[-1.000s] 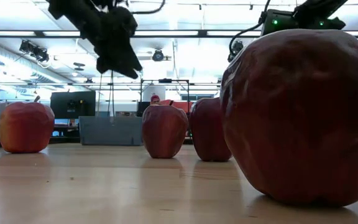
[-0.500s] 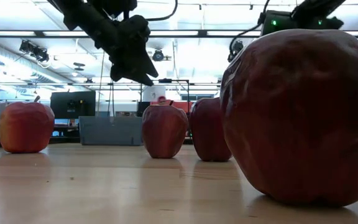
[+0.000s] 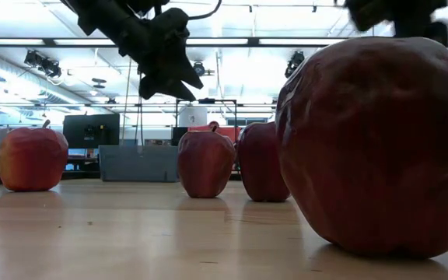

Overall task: Sort produce into baskets
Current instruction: Put the red apple into the transparent bin

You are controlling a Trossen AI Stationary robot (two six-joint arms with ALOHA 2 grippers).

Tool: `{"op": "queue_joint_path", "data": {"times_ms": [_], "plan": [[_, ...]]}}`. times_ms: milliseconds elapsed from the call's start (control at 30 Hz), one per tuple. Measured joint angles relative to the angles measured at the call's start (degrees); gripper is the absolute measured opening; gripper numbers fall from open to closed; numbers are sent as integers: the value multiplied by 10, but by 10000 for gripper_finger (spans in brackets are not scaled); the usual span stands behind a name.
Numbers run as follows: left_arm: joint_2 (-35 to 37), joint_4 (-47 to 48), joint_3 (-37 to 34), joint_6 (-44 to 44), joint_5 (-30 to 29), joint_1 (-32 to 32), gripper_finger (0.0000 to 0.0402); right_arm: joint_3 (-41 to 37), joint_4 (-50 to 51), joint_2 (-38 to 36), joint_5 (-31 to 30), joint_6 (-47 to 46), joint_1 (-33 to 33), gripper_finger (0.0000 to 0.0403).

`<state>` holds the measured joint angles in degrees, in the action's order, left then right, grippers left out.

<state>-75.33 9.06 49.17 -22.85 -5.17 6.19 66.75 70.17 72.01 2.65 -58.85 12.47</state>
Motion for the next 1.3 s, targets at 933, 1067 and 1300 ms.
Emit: {"op": "queue_joint_path", "data": {"times_ms": [933,1067,1300], "plan": [[0,-8,0,-26,6,2,203,-99,-28,90,-39,-522,376,295],[0,50,0,-23,27,0,203,-89,-47,82,-66,-540,376,346],[0,126,0,-13,20,-7,202,-30,-16,54,-129,-535,329,397]]}}
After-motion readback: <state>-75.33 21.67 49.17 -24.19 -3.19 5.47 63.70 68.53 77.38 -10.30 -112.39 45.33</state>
